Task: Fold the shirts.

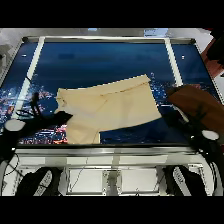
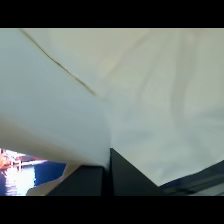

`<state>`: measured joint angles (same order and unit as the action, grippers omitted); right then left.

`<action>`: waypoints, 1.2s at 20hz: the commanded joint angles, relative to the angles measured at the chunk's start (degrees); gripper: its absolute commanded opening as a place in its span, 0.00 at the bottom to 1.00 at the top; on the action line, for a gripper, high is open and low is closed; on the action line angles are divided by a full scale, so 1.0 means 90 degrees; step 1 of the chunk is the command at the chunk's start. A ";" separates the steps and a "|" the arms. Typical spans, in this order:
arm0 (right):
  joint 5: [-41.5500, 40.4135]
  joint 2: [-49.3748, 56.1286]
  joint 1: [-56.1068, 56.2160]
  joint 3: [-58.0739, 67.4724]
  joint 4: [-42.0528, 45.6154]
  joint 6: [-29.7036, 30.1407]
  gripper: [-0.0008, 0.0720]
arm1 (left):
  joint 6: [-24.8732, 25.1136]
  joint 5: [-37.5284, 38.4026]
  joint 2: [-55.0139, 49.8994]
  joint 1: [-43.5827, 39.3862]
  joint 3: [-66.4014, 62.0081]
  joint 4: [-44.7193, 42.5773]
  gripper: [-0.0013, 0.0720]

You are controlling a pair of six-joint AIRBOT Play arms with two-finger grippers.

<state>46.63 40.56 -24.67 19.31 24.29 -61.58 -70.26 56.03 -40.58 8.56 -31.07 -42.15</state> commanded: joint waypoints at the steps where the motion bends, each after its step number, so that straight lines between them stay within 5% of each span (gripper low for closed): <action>1: 0.0874 -0.1246 0.0000 0.1447 0.1790 -0.0607 0.05 | -0.0712 0.1107 0.1073 0.0005 -0.1379 -0.1826 0.04; 5: 0.1299 -0.3271 0.0002 0.3570 0.4906 -0.2324 0.05 | -0.1688 0.0716 0.2715 0.0005 -0.3230 -0.3497 0.04; 8: 0.0865 -0.3791 0.0007 0.5064 0.5831 -0.2752 0.04 | -0.1800 0.0435 0.2839 0.0005 -0.4697 -0.3604 0.03; 11: 0.0291 -0.3315 0.0007 0.5974 0.5268 -0.2484 0.04 | -0.1435 0.0954 0.2178 0.0005 -0.5408 -0.2875 0.03; 14: 0.0568 -0.2086 0.0007 0.5957 0.3121 -0.1394 0.04 | -0.0962 0.1906 0.1015 0.0002 -0.5382 -0.2018 0.03; 17: 0.1112 -0.0311 0.0027 0.5547 0.1273 -0.0304 0.05 | -0.0828 0.2305 -0.0452 0.0002 -0.5234 -0.2212 0.04; 24: 0.0194 0.3143 0.1256 0.5022 0.1209 0.0478 0.05 | -0.0359 0.1467 -0.3988 -0.0010 -0.4840 -0.2242 0.04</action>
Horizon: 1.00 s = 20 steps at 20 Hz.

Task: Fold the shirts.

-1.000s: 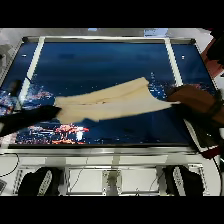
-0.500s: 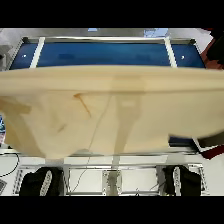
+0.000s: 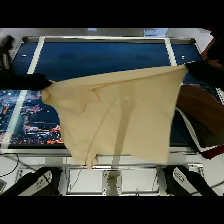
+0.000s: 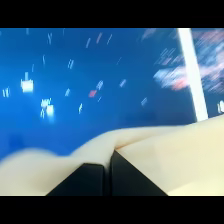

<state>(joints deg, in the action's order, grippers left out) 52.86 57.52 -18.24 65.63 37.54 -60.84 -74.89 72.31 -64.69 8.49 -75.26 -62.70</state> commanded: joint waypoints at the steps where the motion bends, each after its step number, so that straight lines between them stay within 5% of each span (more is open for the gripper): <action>1: -0.0838 0.1583 0.0818 -0.0124 -0.0233 0.0410 0.05 | 0.0155 -0.0542 -0.1705 -0.0002 0.0070 0.0100 0.04; 7: -0.1579 0.2295 0.1756 -0.0124 0.0682 0.0301 0.05 | 0.0160 -0.0770 -0.2601 -0.0005 0.0070 0.0410 0.04; 11: -0.1586 0.2424 0.1756 -0.0153 0.1766 -0.0391 0.05 | 0.0250 -0.1037 -0.2601 -0.0005 0.0073 0.0413 0.04; 20: -0.2188 0.3776 0.1761 -0.0374 0.1032 -0.0590 0.05 | 0.0250 -0.1389 -0.2645 -0.0002 0.0085 0.0029 0.04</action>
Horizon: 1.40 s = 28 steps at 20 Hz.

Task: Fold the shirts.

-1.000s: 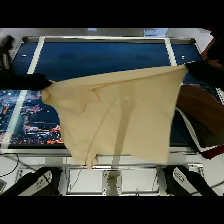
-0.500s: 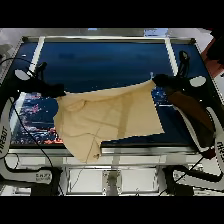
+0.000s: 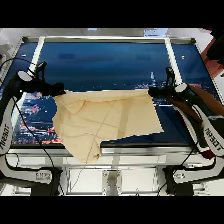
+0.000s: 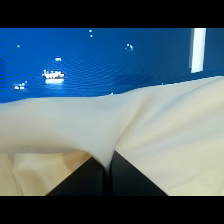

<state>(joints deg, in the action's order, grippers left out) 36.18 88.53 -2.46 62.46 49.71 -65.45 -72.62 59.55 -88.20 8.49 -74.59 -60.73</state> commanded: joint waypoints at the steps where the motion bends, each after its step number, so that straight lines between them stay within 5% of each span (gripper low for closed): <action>1: -0.0430 0.0367 0.0007 -0.0022 -0.0386 -0.0078 0.05 | -0.0002 0.0185 -0.0066 -0.0005 0.0010 -0.0189 0.04; 9: -0.0160 0.0393 0.0005 -0.0022 -0.0389 -0.0080 0.05 | -0.0041 0.1999 -0.0656 -0.0002 0.0049 -0.0253 0.04; 10: -0.0015 0.0393 0.0002 0.0000 -0.0391 -0.0078 0.13 | -0.0085 0.2001 -0.0656 -0.0002 0.0046 -0.0223 0.04; 11: 0.0206 0.0384 -0.0010 0.0039 -0.0413 -0.0075 0.37 | -0.0100 0.2018 -0.0656 -0.0002 0.0046 -0.0136 0.16; 12: 0.0461 0.0355 -0.0015 0.0112 -0.0408 -0.0034 0.50 | -0.0097 0.2047 -0.0651 0.0000 0.0039 -0.0034 0.55; 13: 0.0716 0.0287 -0.0015 0.0211 -0.0338 0.0017 0.50 | -0.0102 0.2108 -0.0636 0.0000 0.0022 0.0051 0.71; 20: 0.2317 -0.1537 -0.0680 0.0471 0.1698 -0.0597 0.50 | -0.0119 0.3220 0.0988 0.0131 0.0277 -0.0287 0.70; 28: 0.3351 -0.2875 -0.1579 -0.0512 0.1734 -0.0551 0.50 | -0.1003 0.2980 0.4765 0.0345 0.4711 -0.0670 0.70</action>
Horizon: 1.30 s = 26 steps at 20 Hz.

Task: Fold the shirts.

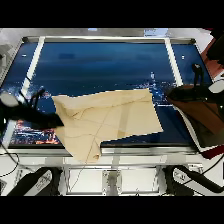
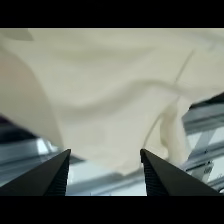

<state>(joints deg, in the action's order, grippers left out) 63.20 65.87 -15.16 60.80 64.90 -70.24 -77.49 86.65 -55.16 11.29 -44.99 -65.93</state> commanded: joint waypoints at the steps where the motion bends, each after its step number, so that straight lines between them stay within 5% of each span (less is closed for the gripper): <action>1: 0.0338 -0.0396 -0.0170 -0.0437 -0.0029 0.0000 0.50 | -0.0631 -0.0087 0.1270 0.0029 0.1841 -0.0049 0.70; 3: 0.0338 -0.0418 -0.0170 -0.0561 -0.0342 0.0197 0.50 | -0.1180 -0.0294 0.1377 0.0007 0.2594 0.0066 0.70; 9: 0.0333 -0.0457 -0.0170 -0.0573 -0.1438 0.0702 0.50 | -0.1710 -0.1214 0.1377 -0.0163 0.3014 0.0233 0.66; 16: 0.0296 -0.0515 -0.0170 -0.0573 -0.1605 0.0811 0.50 | -0.2259 -0.1892 0.1375 -0.0437 0.3388 0.0216 0.66; 26: 0.0228 -0.0515 -0.0170 -0.0573 -0.1649 0.0811 0.50 | -0.2076 -0.2363 0.1375 -0.0437 0.3825 0.0741 0.64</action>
<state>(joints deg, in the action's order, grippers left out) 65.36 61.28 -16.64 55.64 50.22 -62.94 -96.66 67.02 -42.74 7.38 -11.94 -59.99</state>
